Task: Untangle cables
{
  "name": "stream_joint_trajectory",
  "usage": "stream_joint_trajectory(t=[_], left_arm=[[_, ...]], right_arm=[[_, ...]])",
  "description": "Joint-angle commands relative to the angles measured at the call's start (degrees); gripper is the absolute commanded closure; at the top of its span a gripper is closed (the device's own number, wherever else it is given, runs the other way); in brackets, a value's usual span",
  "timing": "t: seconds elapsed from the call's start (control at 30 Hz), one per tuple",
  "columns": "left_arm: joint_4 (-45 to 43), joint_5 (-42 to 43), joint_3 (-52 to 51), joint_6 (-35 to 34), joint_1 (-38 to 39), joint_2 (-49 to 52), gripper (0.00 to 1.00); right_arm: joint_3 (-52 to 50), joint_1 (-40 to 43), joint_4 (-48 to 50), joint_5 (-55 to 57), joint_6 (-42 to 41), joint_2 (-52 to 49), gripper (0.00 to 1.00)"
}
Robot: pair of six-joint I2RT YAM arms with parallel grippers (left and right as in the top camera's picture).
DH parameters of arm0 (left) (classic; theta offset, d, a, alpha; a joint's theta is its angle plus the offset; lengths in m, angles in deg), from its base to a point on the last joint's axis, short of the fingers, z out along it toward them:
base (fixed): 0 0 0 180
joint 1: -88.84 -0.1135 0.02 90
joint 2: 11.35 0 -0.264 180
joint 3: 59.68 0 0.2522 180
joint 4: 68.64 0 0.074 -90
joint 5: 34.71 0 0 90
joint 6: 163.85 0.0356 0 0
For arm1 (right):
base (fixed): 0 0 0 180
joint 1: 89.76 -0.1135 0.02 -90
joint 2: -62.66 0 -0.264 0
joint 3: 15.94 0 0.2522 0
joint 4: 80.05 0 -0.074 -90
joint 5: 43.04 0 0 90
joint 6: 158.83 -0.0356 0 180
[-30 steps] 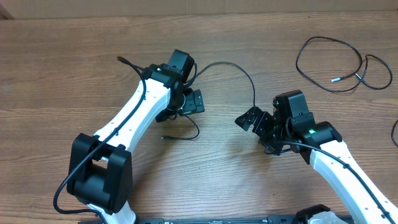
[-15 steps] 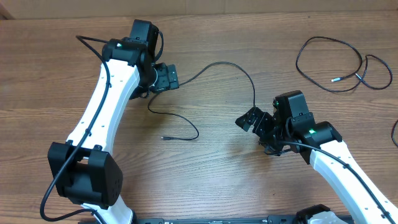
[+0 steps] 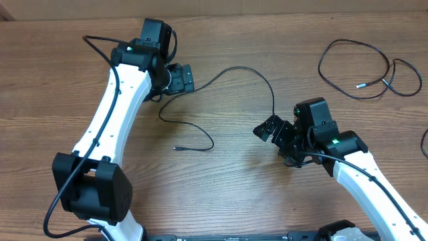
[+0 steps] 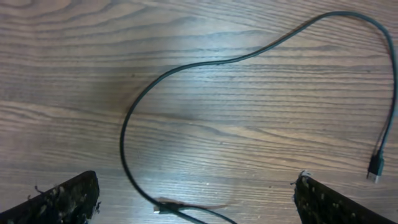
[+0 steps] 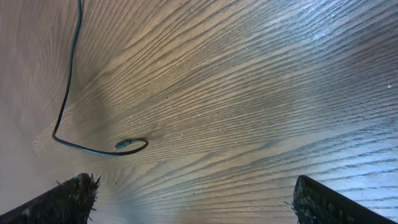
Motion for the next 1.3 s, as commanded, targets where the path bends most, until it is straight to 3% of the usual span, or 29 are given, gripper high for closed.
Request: stream_joint_trajectory(t=[0.0, 0.2, 0.37, 0.43, 0.63, 0.73, 0.77, 0.8, 0.83, 0.87, 0.9, 1.0, 1.13, 1.27], left_arm=[[-0.8, -1.2, 0.8, 0.7, 2.1, 0.5, 0.0], [3.5, -5.4, 0.8, 1.9, 4.8, 0.5, 0.0], [15.1, -7.0, 0.7, -15.5, 4.6, 0.5, 0.0], [16.9, -5.5, -0.2, -19.3, 4.5, 0.5, 0.0], [4.5, 3.9, -10.9, -21.9, 4.9, 0.5, 0.02], [-3.3, 10.4, -17.2, -21.9, 5.2, 0.5, 0.18], [-5.0, 11.4, -18.7, -21.9, 5.4, 0.5, 0.28], [-6.4, 11.9, -19.9, -21.9, 5.8, 0.5, 0.48], [-7.6, 11.2, -20.6, -21.7, 6.1, 0.5, 0.74], [-9.0, 9.7, -20.6, -21.1, 6.2, 0.5, 0.9], [-10.8, 8.7, -20.2, -20.1, 6.2, 0.4, 0.96], [-20.0, 11.0, -16.9, -16.0, 6.2, 0.4, 0.96], [-43.6, 12.8, -13.9, -15.9, 6.9, 0.4, 0.96], [-62.2, 12.7, -13.9, -22.3, 8.9, 0.5, 0.96]], right_arm=[[0.1, -0.3, 0.2, 0.5, 0.0, 0.0, 0.0], [0.1, -0.3, 0.2, 0.5, 0.0, 0.0, 0.0], [0.1, -0.3, 0.2, 0.5, 0.0, 0.0, 0.0], [0.1, -0.3, 0.2, 0.5, 0.0, 0.0, 0.0], [0.1, -0.3, 0.2, 0.5, 0.0, 0.0, 0.0], [0.1, -0.3, 0.2, 0.5, 0.0, 0.0, 0.0], [0.1, -0.3, 0.2, 0.5, 0.0, 0.0, 0.0], [0.1, -0.3, 0.2, 0.5, 0.0, 0.0, 0.0], [0.1, -0.3, 0.2, 0.5, 0.0, 0.0, 0.0], [0.1, -0.3, 0.2, 0.5, 0.0, 0.0, 0.0], [0.1, -0.3, 0.2, 0.5, 0.0, 0.0, 0.0], [0.1, -0.3, 0.2, 0.5, 0.0, 0.0, 0.0], [0.1, -0.3, 0.2, 0.5, 0.0, 0.0, 0.0], [0.1, -0.3, 0.2, 0.5, 0.0, 0.0, 0.0]])
